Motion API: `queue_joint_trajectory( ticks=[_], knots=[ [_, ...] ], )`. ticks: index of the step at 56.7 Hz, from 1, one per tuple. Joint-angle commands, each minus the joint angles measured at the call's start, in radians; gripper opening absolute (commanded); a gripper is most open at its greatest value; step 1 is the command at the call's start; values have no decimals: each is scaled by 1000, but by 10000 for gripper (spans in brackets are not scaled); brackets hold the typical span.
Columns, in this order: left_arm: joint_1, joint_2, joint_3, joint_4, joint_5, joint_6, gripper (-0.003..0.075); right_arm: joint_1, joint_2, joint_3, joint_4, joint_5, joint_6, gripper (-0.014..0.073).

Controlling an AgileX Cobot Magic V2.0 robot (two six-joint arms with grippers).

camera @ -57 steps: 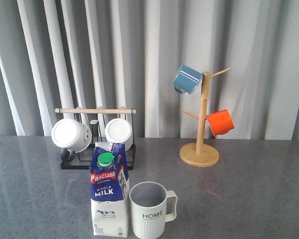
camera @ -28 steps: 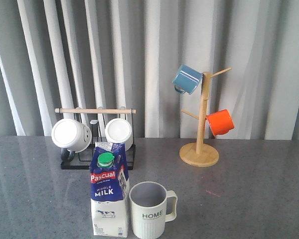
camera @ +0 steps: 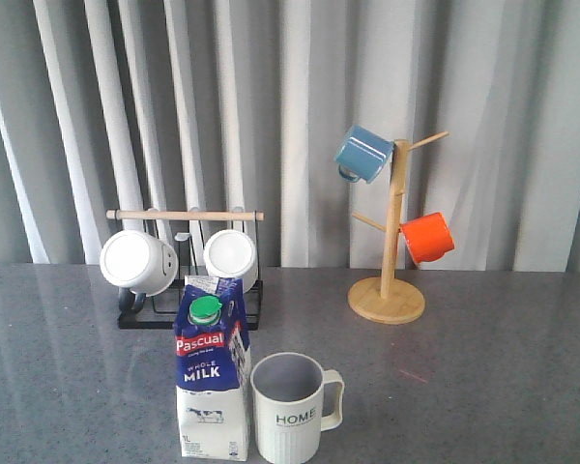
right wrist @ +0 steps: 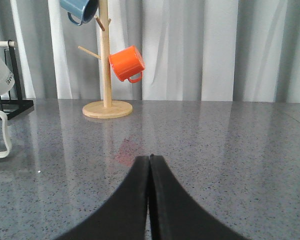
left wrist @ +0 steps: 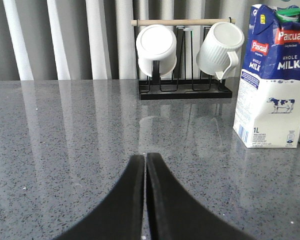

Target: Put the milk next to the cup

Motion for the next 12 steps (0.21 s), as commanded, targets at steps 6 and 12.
queue_joint_trajectory(
  ticks=[6, 12],
  knots=[
    [1, -12, -23, 0, -65, -3, -6, -7, -17, 9, -4, -67, -2, -8],
    [1, -12, -23, 0, -65, -3, -6, -7, -17, 9, -4, -67, -2, -8]
  ],
)
